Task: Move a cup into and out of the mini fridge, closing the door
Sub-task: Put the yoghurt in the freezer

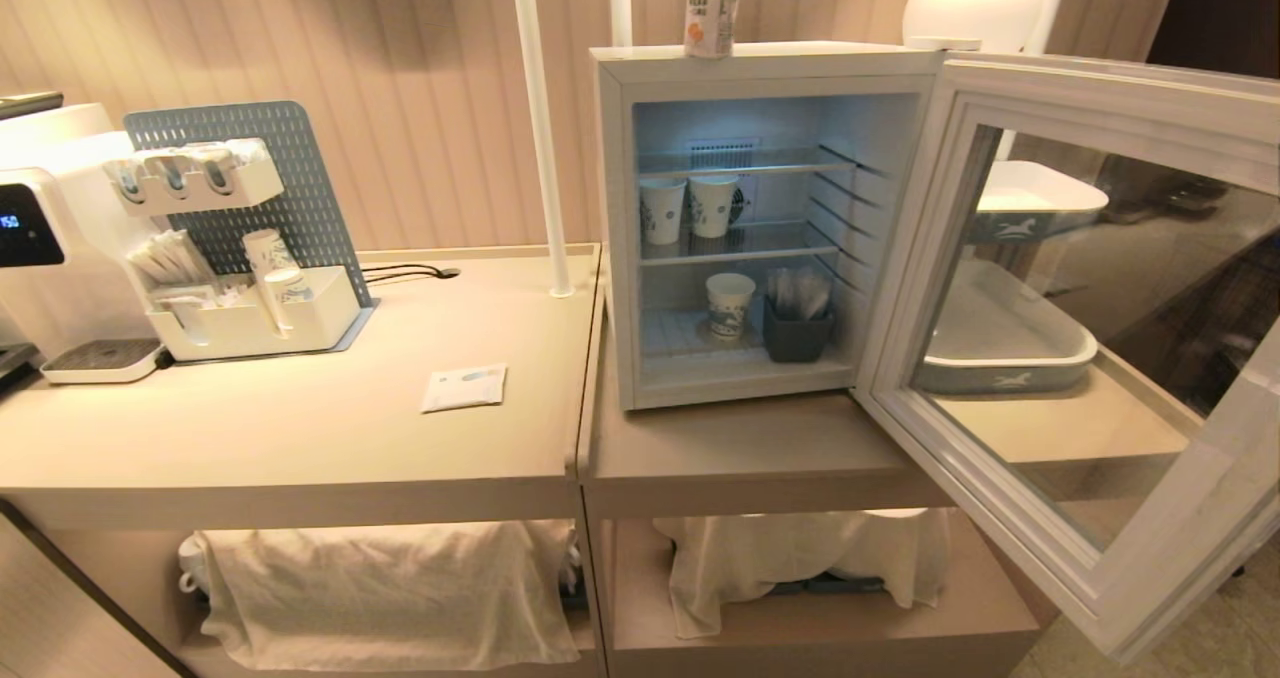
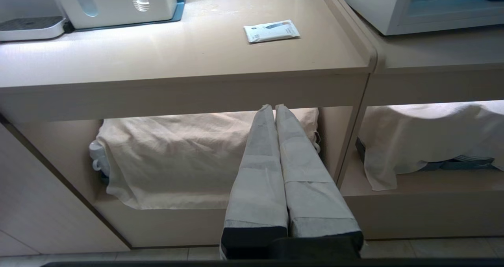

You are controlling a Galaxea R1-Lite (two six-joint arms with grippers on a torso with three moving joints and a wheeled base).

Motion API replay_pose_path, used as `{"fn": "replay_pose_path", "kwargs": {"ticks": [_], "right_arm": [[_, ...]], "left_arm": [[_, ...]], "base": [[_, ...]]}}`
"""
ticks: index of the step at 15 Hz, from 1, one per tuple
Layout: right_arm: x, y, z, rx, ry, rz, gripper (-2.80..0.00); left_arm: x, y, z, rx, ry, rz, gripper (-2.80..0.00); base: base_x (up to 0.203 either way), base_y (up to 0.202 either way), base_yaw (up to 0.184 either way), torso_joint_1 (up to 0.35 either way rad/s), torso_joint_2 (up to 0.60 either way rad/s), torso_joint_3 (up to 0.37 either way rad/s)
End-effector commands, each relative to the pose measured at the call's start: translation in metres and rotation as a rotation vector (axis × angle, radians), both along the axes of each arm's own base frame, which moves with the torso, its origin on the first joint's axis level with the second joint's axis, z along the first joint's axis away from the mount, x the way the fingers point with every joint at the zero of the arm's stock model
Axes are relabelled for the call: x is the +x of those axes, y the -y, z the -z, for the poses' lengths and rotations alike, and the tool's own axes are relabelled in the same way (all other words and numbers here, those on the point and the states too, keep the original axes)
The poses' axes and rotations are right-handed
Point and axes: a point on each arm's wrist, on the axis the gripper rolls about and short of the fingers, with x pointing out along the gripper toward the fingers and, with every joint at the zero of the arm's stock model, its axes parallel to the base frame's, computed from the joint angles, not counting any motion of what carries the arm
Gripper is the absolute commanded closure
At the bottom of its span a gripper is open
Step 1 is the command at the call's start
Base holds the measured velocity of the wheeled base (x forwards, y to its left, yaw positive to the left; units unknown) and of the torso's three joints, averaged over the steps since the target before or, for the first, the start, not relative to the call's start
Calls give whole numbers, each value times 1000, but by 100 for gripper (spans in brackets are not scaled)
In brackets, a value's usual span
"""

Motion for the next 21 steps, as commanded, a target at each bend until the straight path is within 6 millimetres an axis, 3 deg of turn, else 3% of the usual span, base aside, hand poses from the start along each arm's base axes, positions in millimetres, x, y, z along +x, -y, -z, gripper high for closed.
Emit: {"fn": "replay_pose_path", "kwargs": {"ticks": [1, 13, 18, 21], "right_arm": [[0, 0, 0, 0, -1, 0, 0], [0, 0, 0, 0, -1, 0, 0], [0, 0, 0, 0, -2, -1, 0], [0, 0, 0, 0, -2, -1, 0]], "left_arm": [[0, 0, 0, 0, -3, -1, 0], [0, 0, 0, -5, -3, 0, 0], [0, 0, 0, 4, -2, -1, 0], [0, 0, 0, 4, -3, -1, 0]], "base": [[0, 196, 3, -2, 3, 3], [0, 187, -1, 2, 2, 2], [0, 35, 1, 1, 0, 1], [154, -2, -3, 7, -3, 1]]}}
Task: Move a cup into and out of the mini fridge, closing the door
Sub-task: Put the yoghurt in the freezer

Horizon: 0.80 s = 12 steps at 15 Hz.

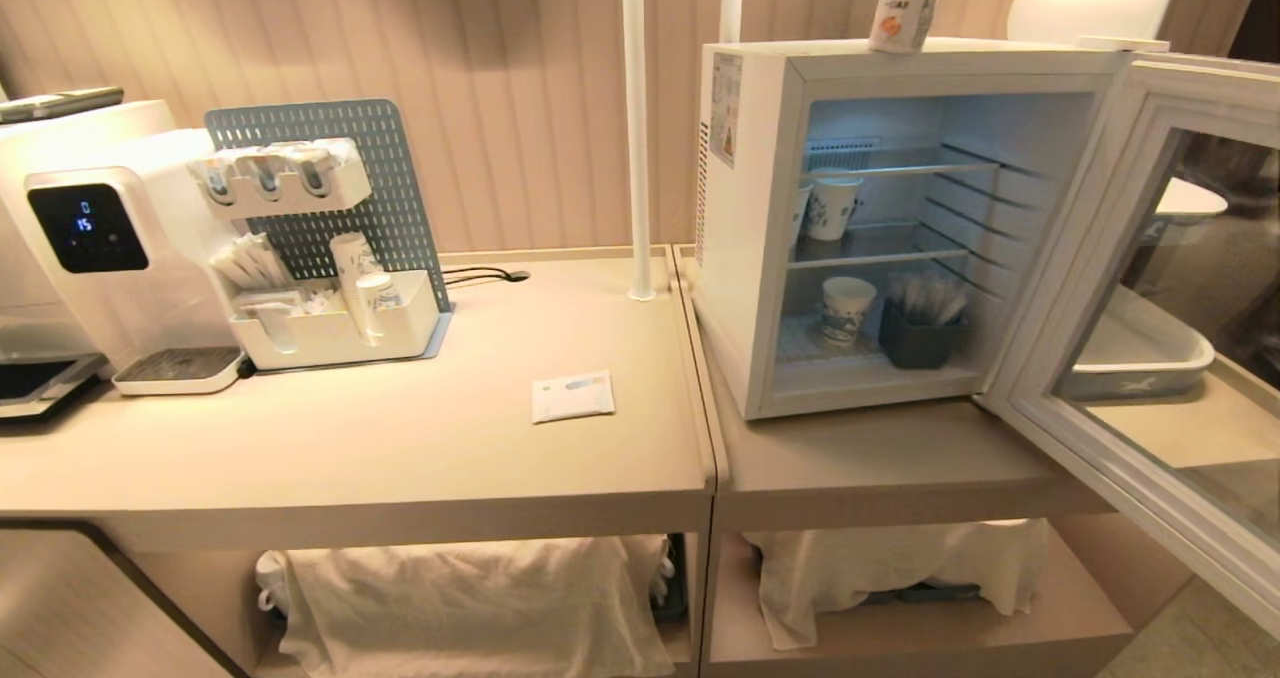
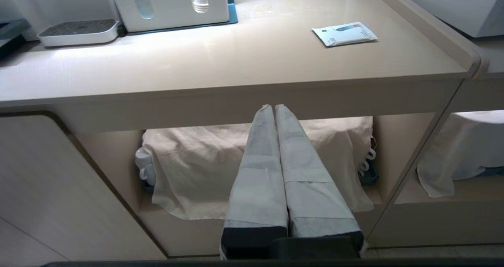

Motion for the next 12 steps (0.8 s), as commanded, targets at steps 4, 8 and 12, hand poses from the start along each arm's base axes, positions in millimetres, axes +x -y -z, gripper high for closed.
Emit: {"fn": "replay_pose_path", "kwargs": {"ticks": [4, 8, 12], "right_arm": [[0, 0, 0, 0, 0, -1, 0], [0, 0, 0, 0, -1, -1, 0], [0, 0, 0, 0, 0, -1, 0]], "left_arm": [[0, 0, 0, 0, -2, 0, 0], [0, 0, 0, 0, -1, 0, 0], [0, 0, 0, 2, -2, 0, 0]], "base": [[194, 0, 2, 4, 6, 1], [186, 0, 1, 4, 3, -1], [31, 0, 0, 2, 2, 0]]}}
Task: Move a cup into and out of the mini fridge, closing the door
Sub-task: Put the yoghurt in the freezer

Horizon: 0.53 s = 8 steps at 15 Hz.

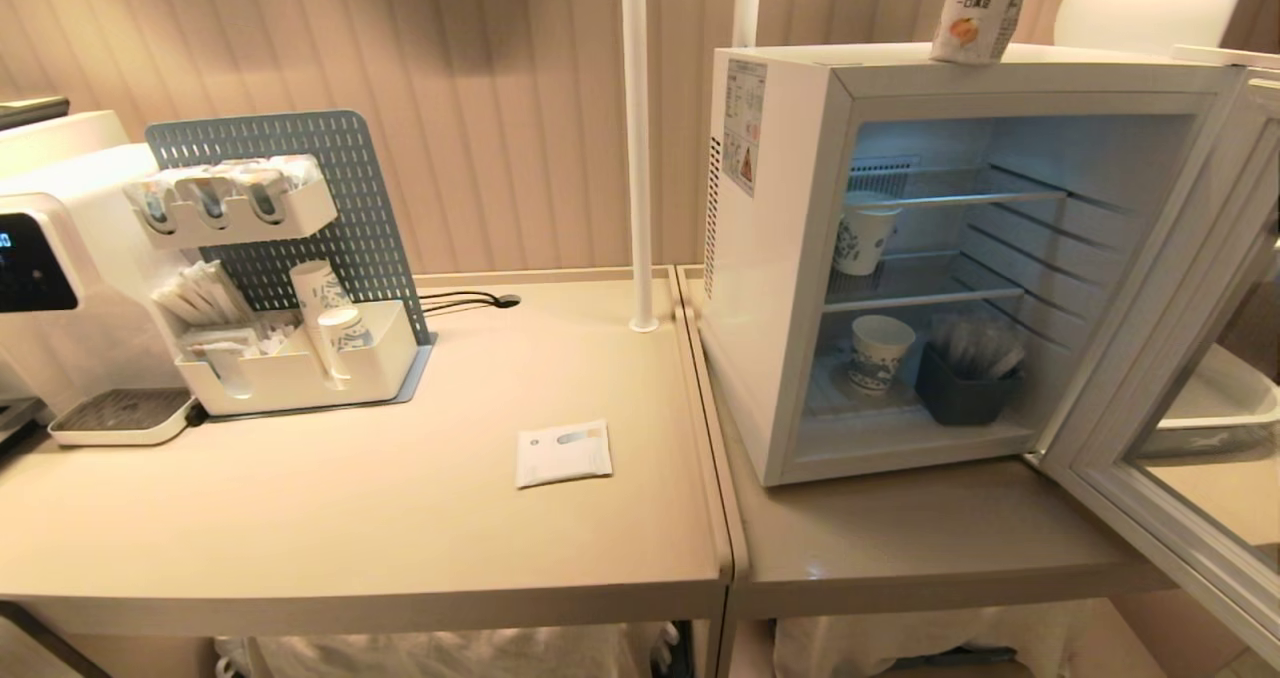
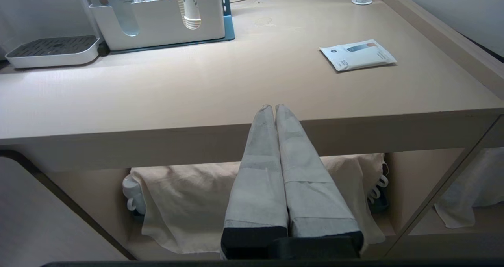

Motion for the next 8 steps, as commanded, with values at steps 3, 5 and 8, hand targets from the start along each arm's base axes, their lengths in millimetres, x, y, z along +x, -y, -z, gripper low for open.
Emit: {"fn": "replay_pose_path", "kwargs": {"ticks": [3, 5, 8], "right_arm": [[0, 0, 0, -1, -2, -2, 0], [0, 0, 0, -1, -1, -2, 0], [0, 0, 0, -1, -1, -2, 0]], "left_arm": [[0, 0, 0, -2, -2, -1, 0], [0, 0, 0, -2, -3, -1, 0], [0, 0, 1, 5, -6, 5, 0]], "base": [[0, 0, 0, 0, 0, 0], [0, 0, 0, 0, 0, 0], [0, 0, 0, 0, 0, 0]]}}
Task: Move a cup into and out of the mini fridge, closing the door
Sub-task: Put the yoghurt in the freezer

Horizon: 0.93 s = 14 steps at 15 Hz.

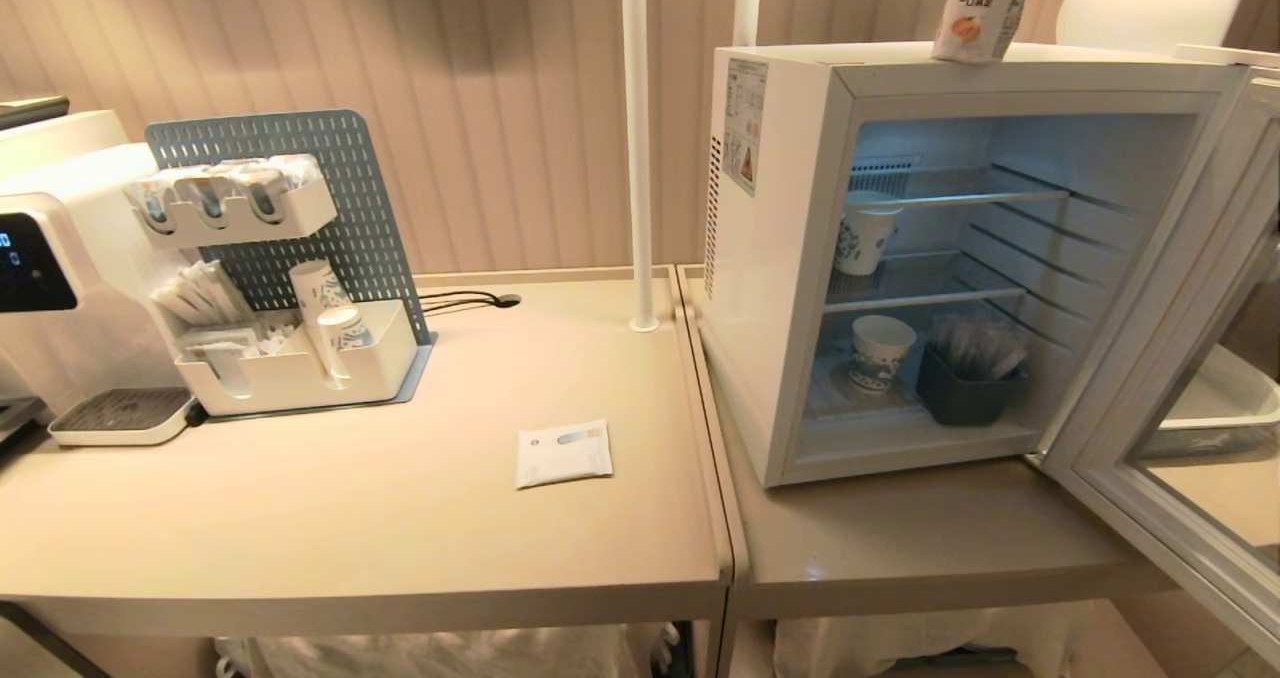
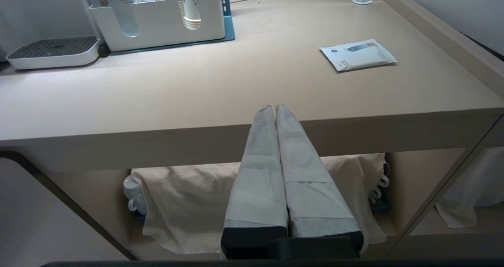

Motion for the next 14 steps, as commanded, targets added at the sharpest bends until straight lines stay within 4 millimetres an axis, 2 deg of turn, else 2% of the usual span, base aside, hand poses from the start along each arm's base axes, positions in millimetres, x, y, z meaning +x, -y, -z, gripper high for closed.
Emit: {"fn": "replay_pose_path", "kwargs": {"ticks": [1, 14], "right_arm": [[0, 0, 0, -1, -1, -1, 0], [0, 0, 0, -1, -1, -2, 0]], "left_arm": [[0, 0, 0, -2, 0, -1, 0], [0, 0, 0, -7, -4, -2, 0]], "base": [[0, 0, 0, 0, 0, 0], [0, 0, 0, 0, 0, -11]]}}
